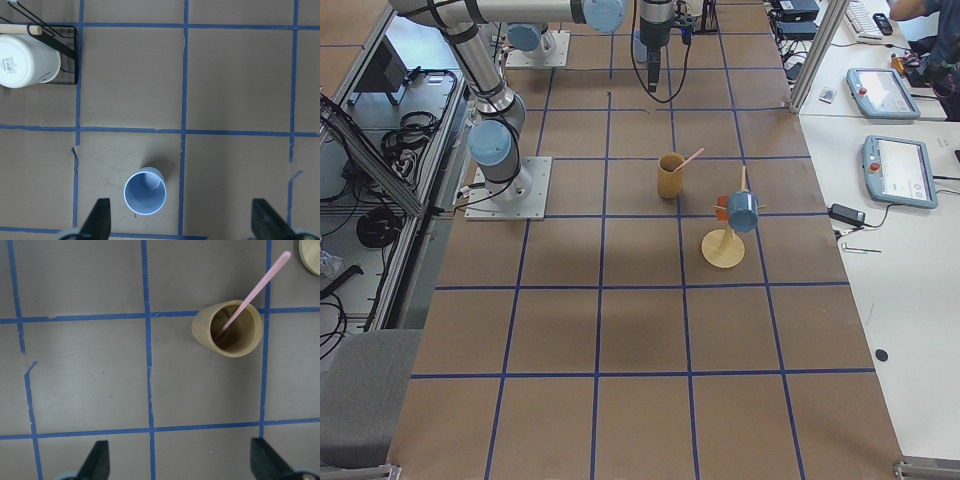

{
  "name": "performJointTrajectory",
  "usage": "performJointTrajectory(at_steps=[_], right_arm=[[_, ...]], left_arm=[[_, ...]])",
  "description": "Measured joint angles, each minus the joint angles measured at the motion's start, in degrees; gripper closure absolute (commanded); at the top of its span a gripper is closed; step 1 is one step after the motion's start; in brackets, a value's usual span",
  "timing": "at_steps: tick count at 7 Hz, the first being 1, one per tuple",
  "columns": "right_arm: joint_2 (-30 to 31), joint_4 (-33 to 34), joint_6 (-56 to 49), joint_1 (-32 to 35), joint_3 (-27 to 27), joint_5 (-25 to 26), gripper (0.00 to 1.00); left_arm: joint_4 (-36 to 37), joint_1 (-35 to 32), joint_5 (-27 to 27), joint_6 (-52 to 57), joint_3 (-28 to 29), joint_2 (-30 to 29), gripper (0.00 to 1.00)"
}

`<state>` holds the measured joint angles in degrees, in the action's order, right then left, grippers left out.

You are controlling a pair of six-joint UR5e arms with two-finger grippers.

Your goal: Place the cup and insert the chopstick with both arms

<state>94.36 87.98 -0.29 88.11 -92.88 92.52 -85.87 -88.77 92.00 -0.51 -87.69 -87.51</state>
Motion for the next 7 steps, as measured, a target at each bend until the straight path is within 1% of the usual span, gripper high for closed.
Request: performJointTrajectory(at_steps=[7], right_arm=[[-0.41, 1.32, 0.47, -0.17, -0.32, 0.63, 0.0]], left_arm=[[-0.1, 0.22, -0.21, 0.17, 0.22, -0.53, 0.0]])
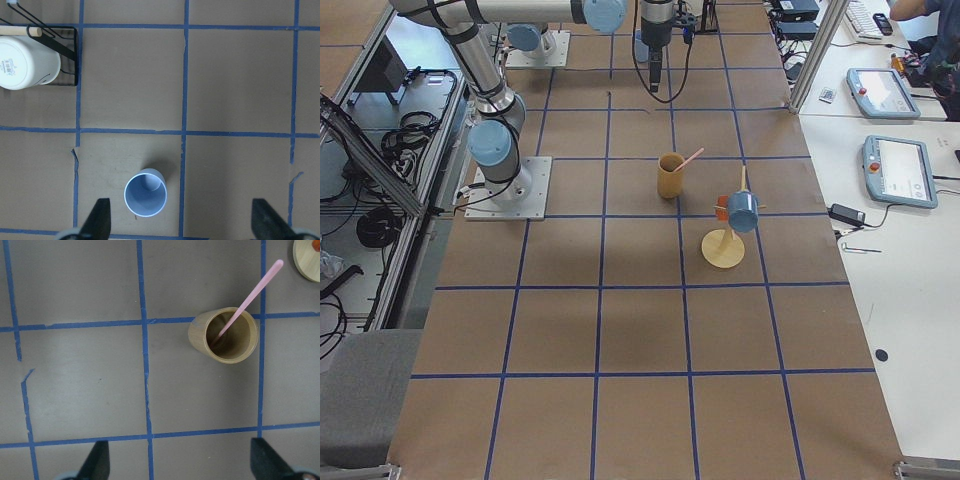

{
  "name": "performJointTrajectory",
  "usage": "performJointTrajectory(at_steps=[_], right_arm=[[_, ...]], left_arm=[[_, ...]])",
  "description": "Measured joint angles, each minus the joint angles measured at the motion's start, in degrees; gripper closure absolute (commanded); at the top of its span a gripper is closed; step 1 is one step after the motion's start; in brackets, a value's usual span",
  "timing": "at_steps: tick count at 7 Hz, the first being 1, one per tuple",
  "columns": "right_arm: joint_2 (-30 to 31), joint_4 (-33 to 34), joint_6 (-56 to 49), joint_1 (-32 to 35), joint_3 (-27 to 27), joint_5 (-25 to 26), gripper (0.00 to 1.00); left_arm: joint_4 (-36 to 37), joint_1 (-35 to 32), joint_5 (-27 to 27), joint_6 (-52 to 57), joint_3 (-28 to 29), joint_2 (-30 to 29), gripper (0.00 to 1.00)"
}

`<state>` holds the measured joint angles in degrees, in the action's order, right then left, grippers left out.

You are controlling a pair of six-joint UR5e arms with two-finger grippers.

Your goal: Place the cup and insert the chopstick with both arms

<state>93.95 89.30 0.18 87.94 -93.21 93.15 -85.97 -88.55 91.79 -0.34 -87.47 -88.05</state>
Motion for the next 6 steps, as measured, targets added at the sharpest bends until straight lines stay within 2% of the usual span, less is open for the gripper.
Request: performJointTrajectory(at_steps=[2, 3, 4, 6], right_arm=[[-0.29, 0.2, 0.0, -0.57, -0.21, 0.16, 0.0], [-0.96, 1.47, -0.14, -1.98, -0.6, 0.03, 0.0], [-2.25, 6.35, -0.26, -4.24, -2.11, -0.29, 0.0], [-3.67, 20.98, -0.71, -8.02, -8.56, -0.55, 0.0]], left_arm=[[-0.93, 1.6, -0.11, 1.22, -0.89, -0.35, 0.0], [-2.18, 4.42, -0.23, 3.45, -3.05, -0.59, 0.02], [-1.89, 7.17, -0.29, 6.2, -6.67, -0.45, 0.02], [6.04, 9.74, -0.15, 10.3, -16.8, -0.48, 0.0]])
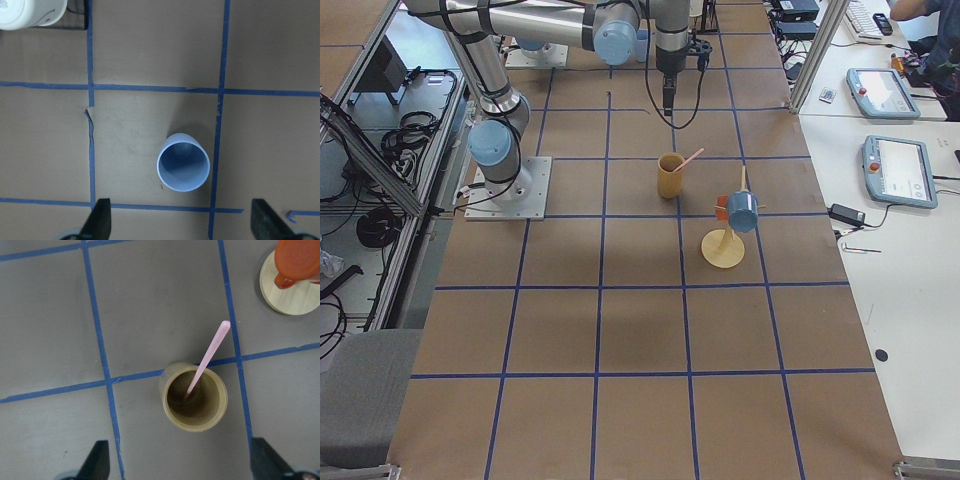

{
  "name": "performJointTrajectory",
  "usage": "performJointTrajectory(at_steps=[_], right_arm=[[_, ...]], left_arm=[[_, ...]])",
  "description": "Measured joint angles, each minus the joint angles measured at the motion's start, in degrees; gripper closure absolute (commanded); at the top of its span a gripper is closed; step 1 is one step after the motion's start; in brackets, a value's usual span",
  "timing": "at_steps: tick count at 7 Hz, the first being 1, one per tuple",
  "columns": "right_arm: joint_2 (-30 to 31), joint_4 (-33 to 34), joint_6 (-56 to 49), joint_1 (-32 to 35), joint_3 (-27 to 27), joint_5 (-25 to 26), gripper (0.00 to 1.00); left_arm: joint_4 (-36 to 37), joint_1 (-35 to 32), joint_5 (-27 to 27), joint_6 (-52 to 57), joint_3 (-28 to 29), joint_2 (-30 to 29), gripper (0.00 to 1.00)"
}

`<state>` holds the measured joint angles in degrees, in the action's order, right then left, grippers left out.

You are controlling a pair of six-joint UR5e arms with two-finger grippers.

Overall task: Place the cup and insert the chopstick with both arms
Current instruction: 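Grasp the light blue cup with left gripper while right grasps pink chopstick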

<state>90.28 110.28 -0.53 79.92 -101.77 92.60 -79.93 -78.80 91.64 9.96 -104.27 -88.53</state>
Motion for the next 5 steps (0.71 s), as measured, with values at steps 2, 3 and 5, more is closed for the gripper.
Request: performJointTrajectory(at_steps=[2, 3, 5], right_arm=[[-1.03, 10.73, 0.11, -2.32, -5.48, -0.09, 0.15], [-2.29, 13.71, 0.41, -3.02, -6.43, -0.09, 0.23], [-4.98, 18.09, 0.54, -3.86, -6.9, -0.16, 0.54]], left_arm=[[11.36, 2.46, -0.15, 0.83, -11.19, -0.56, 0.0], [13.97, 3.97, -0.23, 0.87, -14.81, -0.98, 0.02], [15.99, 4.37, -2.19, -0.25, -17.54, -2.19, 0.55]])
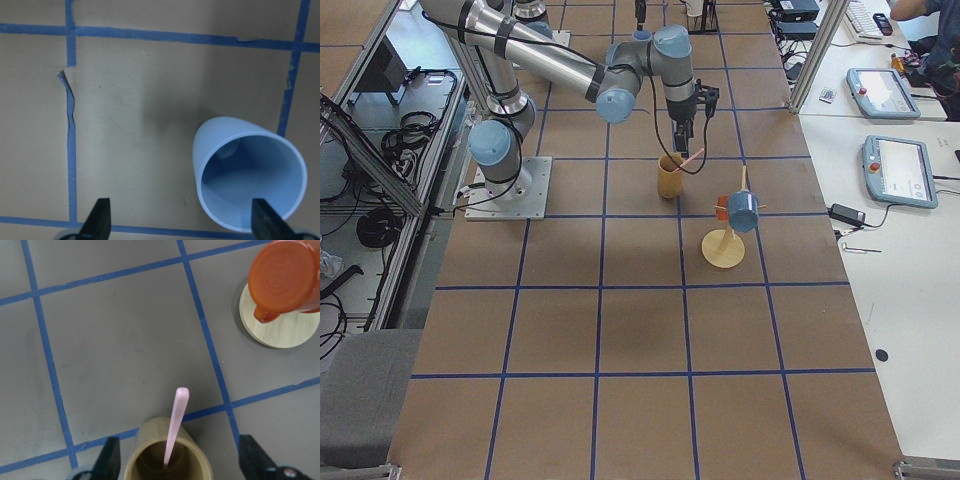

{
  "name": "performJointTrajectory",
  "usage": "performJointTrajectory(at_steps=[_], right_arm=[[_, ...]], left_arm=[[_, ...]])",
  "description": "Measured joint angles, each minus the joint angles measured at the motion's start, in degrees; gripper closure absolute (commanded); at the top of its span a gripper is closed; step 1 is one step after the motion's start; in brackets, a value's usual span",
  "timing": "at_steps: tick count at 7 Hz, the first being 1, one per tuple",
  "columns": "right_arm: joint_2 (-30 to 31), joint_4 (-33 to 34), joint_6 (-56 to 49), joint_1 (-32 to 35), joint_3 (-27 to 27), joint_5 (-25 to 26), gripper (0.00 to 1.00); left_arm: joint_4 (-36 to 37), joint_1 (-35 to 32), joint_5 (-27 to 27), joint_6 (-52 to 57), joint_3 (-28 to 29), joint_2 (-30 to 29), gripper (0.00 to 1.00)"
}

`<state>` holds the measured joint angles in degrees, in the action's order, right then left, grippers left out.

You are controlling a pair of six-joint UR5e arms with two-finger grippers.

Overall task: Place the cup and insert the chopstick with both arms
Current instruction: 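Grasp the light blue cup with left gripper while right grasps pink chopstick, then set the blue cup at table center while right gripper lifts chopstick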

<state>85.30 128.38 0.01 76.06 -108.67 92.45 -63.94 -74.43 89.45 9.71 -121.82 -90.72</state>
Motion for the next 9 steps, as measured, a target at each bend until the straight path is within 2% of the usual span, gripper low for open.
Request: performJointTrajectory(at_steps=[1, 2, 4, 6, 8, 9], right_arm=[[-1.04, 1.26, 0.03, -0.14, 0.02, -0.04, 0.67], [-1.7, 2.28, 0.13, -0.17, 0.09, -0.08, 0.68], [-2.18, 3.16, 0.24, -0.21, 0.26, -0.09, 0.83], [-2.23, 3.33, 0.31, -0.21, 0.47, -0.14, 1.0], [-2.01, 3.23, 0.45, -0.21, 0.67, -0.18, 1.0], [-1.77, 3.14, 0.56, -0.2, 1.1, -0.2, 1.0]], left_arm=[[1.03, -0.35, -1.25, -0.56, -0.55, -0.66, 0.95], [2.05, -0.7, -1.8, -1.12, -0.9, -1.47, 1.0], [4.21, -1.37, -1.89, -3.58, -1.17, -3.0, 1.0], [3.4, -5.03, -1.48, -9.74, 3.66, -2.65, 1.0], [-0.91, -14.47, -1.43, -20.17, 11.43, -3.7, 1.0], [-0.73, -19.52, -1.74, -27.01, 12.96, -4.74, 1.0]])
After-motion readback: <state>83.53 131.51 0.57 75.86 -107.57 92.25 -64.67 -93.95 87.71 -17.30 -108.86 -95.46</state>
